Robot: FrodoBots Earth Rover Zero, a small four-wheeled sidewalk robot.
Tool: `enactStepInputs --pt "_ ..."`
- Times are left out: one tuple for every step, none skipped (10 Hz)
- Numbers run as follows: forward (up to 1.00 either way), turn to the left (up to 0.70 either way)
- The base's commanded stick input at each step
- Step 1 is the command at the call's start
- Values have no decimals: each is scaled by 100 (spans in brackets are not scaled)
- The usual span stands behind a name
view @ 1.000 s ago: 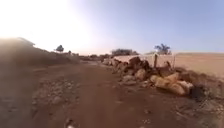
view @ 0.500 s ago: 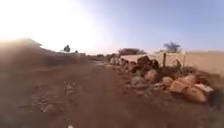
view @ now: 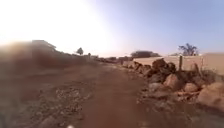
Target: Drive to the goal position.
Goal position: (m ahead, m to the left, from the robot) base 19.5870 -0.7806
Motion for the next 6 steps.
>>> enactStepInputs --pt "69 0" --pt "69 0" --pt "69 0" --pt "69 0" --pt "69 0" --pt "69 0"
